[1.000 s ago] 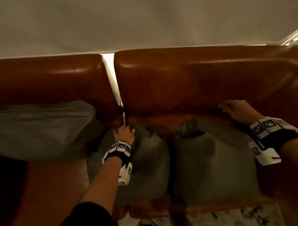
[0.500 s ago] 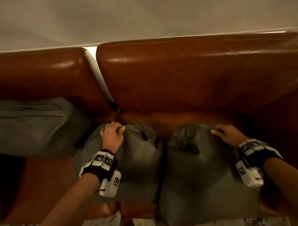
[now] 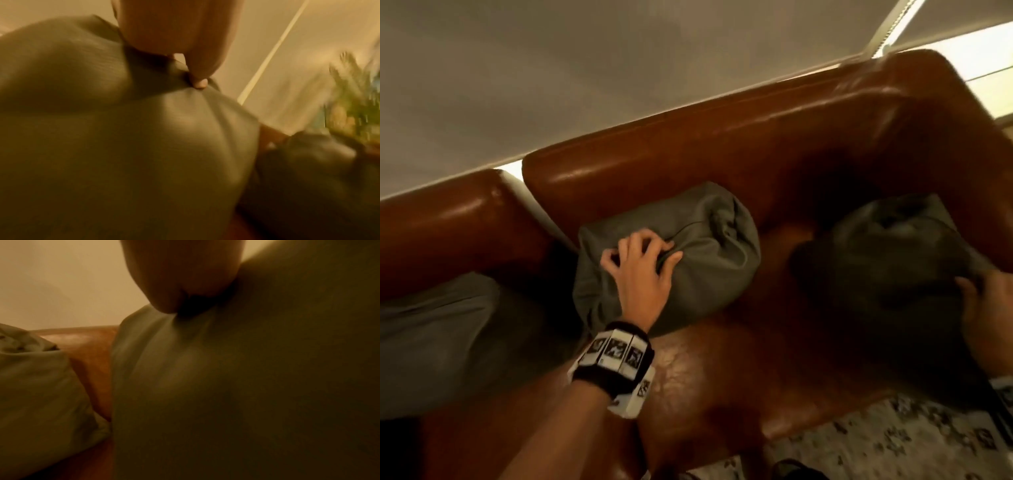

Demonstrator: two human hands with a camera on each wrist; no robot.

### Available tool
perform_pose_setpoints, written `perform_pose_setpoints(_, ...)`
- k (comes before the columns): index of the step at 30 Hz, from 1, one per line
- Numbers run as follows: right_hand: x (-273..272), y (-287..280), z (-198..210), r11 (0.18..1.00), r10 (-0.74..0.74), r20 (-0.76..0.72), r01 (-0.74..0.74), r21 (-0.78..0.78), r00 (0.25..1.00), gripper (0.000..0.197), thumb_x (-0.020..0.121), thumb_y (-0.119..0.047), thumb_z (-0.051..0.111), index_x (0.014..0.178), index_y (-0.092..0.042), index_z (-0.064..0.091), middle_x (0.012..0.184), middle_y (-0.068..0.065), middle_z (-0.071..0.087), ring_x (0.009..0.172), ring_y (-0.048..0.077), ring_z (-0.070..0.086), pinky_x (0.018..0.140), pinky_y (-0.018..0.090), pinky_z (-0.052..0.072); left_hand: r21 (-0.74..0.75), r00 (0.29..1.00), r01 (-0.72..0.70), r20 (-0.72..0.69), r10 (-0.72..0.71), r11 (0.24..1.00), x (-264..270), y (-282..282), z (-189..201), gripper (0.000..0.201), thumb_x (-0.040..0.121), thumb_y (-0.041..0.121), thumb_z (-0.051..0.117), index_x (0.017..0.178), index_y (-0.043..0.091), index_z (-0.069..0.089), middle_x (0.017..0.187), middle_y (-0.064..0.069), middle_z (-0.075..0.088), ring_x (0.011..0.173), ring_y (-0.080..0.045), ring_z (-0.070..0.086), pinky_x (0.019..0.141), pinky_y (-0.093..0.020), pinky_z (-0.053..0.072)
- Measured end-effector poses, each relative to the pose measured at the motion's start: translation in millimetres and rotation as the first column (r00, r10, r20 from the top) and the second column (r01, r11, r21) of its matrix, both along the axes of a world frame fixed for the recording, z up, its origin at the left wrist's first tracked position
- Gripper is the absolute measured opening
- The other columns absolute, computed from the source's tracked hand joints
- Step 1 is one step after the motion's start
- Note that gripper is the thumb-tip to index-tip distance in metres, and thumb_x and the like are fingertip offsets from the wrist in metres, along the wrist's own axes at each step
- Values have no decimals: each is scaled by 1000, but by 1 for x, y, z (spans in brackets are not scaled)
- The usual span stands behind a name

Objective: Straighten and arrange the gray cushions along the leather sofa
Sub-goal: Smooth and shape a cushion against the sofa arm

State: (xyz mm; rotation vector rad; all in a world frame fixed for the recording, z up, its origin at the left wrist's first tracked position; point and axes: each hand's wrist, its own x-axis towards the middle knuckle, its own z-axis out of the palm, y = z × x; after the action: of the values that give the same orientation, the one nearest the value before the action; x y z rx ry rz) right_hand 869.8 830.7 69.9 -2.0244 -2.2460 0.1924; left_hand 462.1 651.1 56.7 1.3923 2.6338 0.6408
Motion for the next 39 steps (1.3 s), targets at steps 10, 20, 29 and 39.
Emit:
perform_pose_setpoints(10, -18, -27, -59, 863, -93, 16, 89, -498, 995, 118, 55, -69, 72, 142, -34, 2, 157, 4, -16, 143, 35, -11, 102, 73, -1, -523, 965, 204, 249, -81, 827, -1, 36, -41, 84, 81, 70, 39, 147, 39, -4, 160, -2, 6, 145, -36, 8, 104, -74, 7)
perform_pose_setpoints(20, 34, 50, 1, 782, 23, -193, -138, -608, 981, 77, 76, -27, 74, 141, -19, 34, 136, 13, 51, 124, 32, 47, 101, 36, 34, -397, 972, 215, 181, -153, 893, -33, 55, 4, 49, 91, 34, 54, 138, 29, 38, 126, -16, 60, 114, -39, 55, 90, -48, 43)
perform_pose_setpoints(29, 63, 35, -32, 782, 48, -155, -134, -609, 987, 75, 81, -20, 69, 144, -25, 28, 143, 9, 44, 127, 32, 44, 106, 47, 32, -553, 971, 207, 217, -101, 807, -16, 50, -16, 50, 86, 54, 47, 133, 44, 30, 131, -8, 56, 112, -41, 54, 93, -65, 36)
perform_pose_setpoints(39, 49, 15, -35, 848, 22, -143, -94, -521, 990, 75, 85, -25, 63, 146, -30, 21, 153, -1, 28, 132, 32, 36, 103, 63, 28, -647, 963, 216, 266, -49, 731, -25, 36, -19, 71, 80, 61, 53, 138, 52, 13, 154, -3, 25, 133, -41, 31, 102, -69, 26)
